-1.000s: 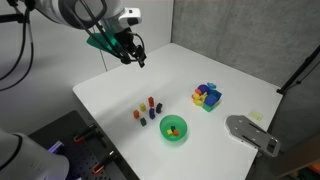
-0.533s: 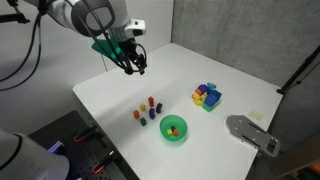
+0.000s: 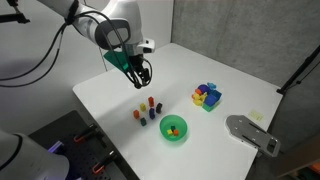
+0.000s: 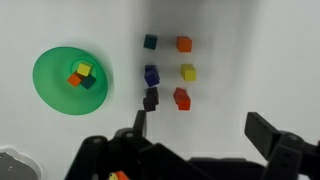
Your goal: Put a small orange block in the bowl
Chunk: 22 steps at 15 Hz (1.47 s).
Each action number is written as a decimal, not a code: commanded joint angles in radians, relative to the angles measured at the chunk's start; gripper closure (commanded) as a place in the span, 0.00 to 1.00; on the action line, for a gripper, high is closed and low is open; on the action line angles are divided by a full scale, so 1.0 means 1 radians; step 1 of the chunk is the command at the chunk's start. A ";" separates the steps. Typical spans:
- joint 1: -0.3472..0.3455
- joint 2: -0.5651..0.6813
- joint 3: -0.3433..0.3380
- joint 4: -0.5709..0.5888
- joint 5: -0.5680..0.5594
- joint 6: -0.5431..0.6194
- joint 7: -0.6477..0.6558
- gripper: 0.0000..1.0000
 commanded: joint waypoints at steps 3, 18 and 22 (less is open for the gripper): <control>0.004 0.196 -0.002 0.142 0.037 -0.028 0.028 0.00; 0.094 0.669 -0.023 0.449 0.001 0.064 0.211 0.00; 0.137 0.759 -0.050 0.520 -0.009 0.102 0.249 0.00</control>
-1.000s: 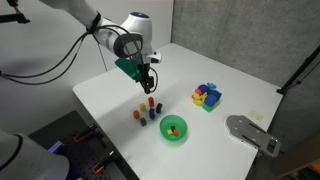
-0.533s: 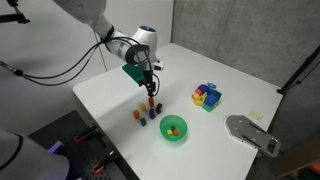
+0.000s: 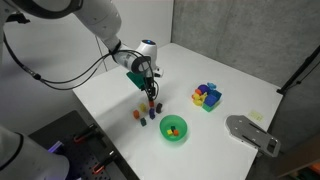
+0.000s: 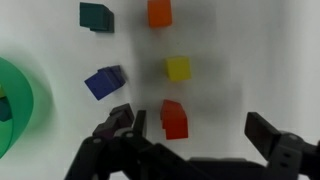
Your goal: Put a small orange block in the bowl
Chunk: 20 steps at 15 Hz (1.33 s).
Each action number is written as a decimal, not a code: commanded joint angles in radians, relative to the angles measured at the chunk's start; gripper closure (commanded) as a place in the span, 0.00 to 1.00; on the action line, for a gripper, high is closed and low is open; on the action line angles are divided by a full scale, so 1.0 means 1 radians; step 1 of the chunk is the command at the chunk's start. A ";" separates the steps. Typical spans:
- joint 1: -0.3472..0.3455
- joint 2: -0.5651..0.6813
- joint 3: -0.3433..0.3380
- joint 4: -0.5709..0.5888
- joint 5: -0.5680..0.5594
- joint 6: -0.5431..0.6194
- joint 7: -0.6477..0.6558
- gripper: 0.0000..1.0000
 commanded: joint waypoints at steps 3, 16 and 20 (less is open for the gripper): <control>0.060 0.102 -0.050 0.103 -0.033 0.026 0.074 0.00; 0.093 0.147 -0.098 0.129 -0.032 0.039 0.099 0.64; 0.076 0.121 -0.088 0.130 -0.020 0.017 0.082 0.95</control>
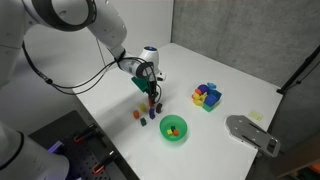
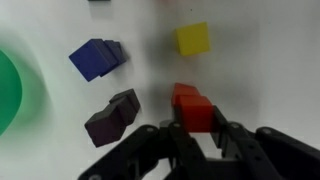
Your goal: Put a small orange block in the bowl
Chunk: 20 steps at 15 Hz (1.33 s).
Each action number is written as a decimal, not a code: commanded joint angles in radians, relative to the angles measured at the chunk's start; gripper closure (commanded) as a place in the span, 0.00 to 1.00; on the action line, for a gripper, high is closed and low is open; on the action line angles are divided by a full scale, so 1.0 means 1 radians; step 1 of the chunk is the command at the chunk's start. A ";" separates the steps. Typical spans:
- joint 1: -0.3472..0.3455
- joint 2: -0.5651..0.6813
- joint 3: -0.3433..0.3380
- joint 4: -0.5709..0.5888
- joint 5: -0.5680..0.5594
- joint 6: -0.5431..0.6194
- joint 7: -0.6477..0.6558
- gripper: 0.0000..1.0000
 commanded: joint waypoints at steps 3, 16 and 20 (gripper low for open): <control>-0.024 -0.059 0.011 0.008 -0.007 -0.051 0.005 0.91; -0.197 -0.203 -0.078 -0.066 -0.019 -0.159 -0.008 0.91; -0.243 -0.189 -0.118 -0.108 -0.027 -0.124 -0.007 0.91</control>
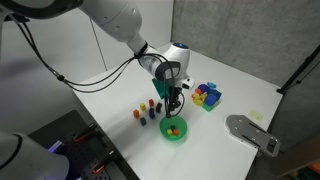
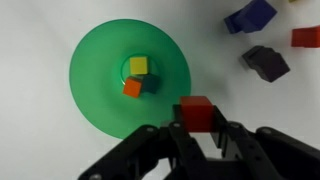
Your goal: Put a small orange block in the bowl
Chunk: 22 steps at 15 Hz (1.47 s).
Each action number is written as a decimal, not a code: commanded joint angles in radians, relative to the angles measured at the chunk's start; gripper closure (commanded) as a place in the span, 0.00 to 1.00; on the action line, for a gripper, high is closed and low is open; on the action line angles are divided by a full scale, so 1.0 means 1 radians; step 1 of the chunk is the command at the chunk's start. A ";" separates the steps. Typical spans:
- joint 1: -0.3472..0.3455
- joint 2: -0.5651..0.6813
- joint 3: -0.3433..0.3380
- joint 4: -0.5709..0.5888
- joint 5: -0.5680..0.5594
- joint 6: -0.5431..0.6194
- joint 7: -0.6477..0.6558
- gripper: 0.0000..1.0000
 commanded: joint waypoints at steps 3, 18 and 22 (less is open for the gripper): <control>-0.044 0.017 -0.048 -0.057 -0.051 0.059 0.006 0.91; -0.077 0.122 -0.015 -0.050 -0.020 0.168 -0.045 0.30; -0.065 0.035 0.012 -0.073 -0.021 0.117 -0.066 0.01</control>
